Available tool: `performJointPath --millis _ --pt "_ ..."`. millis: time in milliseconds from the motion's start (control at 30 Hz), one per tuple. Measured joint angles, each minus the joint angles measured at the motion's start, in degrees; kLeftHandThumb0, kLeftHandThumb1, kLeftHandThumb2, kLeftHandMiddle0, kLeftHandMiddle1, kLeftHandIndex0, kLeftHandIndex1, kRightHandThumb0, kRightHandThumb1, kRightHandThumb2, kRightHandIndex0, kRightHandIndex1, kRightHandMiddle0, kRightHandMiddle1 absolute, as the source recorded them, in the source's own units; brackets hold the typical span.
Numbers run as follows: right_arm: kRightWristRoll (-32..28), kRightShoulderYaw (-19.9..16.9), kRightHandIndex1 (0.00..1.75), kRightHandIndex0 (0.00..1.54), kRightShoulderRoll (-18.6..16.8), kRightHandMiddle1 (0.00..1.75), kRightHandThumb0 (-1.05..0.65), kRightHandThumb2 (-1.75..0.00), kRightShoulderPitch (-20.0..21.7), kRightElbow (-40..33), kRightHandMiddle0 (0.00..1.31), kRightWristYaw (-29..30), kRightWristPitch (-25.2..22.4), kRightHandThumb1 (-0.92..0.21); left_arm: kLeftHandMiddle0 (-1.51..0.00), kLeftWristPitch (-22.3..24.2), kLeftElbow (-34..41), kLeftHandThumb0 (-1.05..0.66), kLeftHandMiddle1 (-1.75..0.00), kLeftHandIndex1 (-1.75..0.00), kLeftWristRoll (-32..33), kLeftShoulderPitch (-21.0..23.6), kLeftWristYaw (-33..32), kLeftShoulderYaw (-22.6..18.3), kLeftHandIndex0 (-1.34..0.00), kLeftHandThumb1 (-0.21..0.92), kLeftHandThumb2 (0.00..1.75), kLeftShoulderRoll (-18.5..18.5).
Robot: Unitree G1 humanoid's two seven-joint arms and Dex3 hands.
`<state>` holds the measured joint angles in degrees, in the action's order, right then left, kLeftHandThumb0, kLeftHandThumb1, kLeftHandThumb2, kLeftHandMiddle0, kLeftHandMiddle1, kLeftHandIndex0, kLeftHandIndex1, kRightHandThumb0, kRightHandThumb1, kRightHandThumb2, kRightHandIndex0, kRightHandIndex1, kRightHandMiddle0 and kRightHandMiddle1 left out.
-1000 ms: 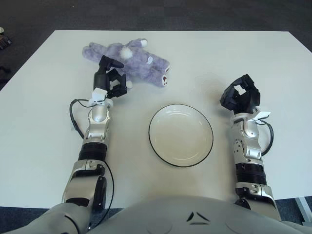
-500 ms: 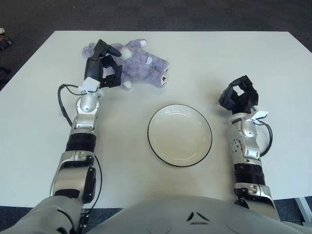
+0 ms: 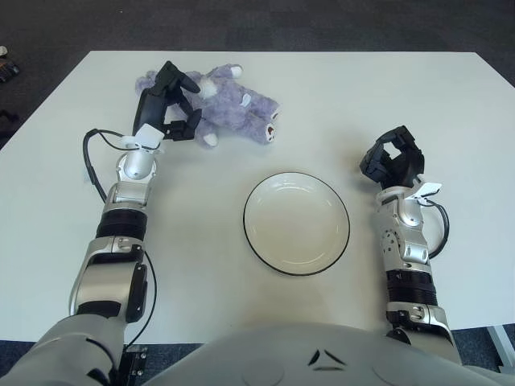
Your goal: Put the doll into the plate.
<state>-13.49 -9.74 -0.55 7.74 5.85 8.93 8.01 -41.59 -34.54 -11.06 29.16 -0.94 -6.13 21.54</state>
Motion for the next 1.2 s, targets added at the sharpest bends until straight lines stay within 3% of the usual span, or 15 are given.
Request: performJointPath --millis 33,100,200,267,400,433,533,667,1000,1200 --pt "-0.32 -0.03 1.75 1.01 0.00 1.75 -0.48 -1.31 0.01 0.01 0.61 0.00 -0.18 -0.32 -0.66 -0.20 -0.06 -0.13 -1.62 -1.74 -0.33 0.14 -0.11 0.05 -0.34 0.48 1.10 0.13" --pt "-0.71 -0.08 1.75 1.00 0.00 1.75 -0.48 -1.31 0.04 0.04 0.61 -0.01 -0.41 -0.33 -0.58 -0.41 -0.11 -0.07 -1.58 -1.74 -1.12 0.45 -0.45 0.26 -0.34 0.51 1.05 0.49" --pt "-1.18 -0.11 1.75 1.00 0.00 1.75 -0.48 -1.30 0.08 0.07 0.61 -0.07 -0.71 -0.33 -0.44 -0.43 0.03 -0.03 -1.53 -1.74 -3.11 1.03 -1.18 0.87 -0.31 0.63 0.87 1.30" --pt "-1.39 -0.12 1.75 1.00 0.00 1.75 -0.48 -1.30 0.11 0.09 0.60 -0.17 -0.82 -0.33 -0.35 -0.64 0.12 -0.01 -1.52 -1.71 -4.54 1.42 -1.92 1.32 -0.25 0.80 0.62 1.85" --pt "-1.69 -0.20 1.75 0.98 -0.04 1.75 -0.48 -1.29 0.16 0.23 0.60 -0.33 -1.07 -0.34 -0.21 -1.46 0.32 -0.26 -1.30 -1.66 -7.85 2.14 -3.44 2.39 -0.28 0.89 0.47 3.36" --pt "-1.74 -0.24 1.75 0.98 -0.05 1.75 -0.48 -1.29 0.18 0.28 0.60 -0.36 -1.13 -0.34 -0.18 -1.68 0.36 -0.34 -1.21 -1.53 -8.59 2.29 -3.66 2.69 -0.19 0.75 0.57 3.82" --pt "-2.07 -0.34 1.75 0.98 -0.08 1.75 -0.48 -1.29 0.22 0.43 0.59 -0.45 -1.38 -0.34 -0.11 -1.87 0.45 -0.44 -1.07 -1.34 -10.31 2.70 -3.66 3.79 -0.07 0.50 0.81 5.40" --pt "-2.84 -0.41 1.75 0.97 -0.08 1.75 -0.47 -1.28 0.24 0.62 0.59 -0.55 -1.83 -0.34 -0.08 -1.94 0.09 -0.49 -0.89 -1.14 -13.00 3.56 -3.71 5.17 -0.01 0.33 0.93 7.63" --pt "-2.90 -0.39 1.75 0.96 -0.08 1.75 -0.47 -1.28 0.31 0.74 0.59 -0.62 -2.08 -0.34 -0.09 -3.04 -4.50 -0.60 -0.79 -0.98 -22.51 9.16 -7.41 9.99 0.00 0.28 0.91 12.95" --pt "-2.94 -0.39 1.75 0.96 -0.08 1.75 -0.48 -1.29 0.36 0.82 0.60 -0.63 -2.16 -0.34 -0.08 -2.87 -5.93 -0.73 -0.68 -0.79 -27.50 11.75 -10.99 13.03 0.00 0.38 0.78 15.01"
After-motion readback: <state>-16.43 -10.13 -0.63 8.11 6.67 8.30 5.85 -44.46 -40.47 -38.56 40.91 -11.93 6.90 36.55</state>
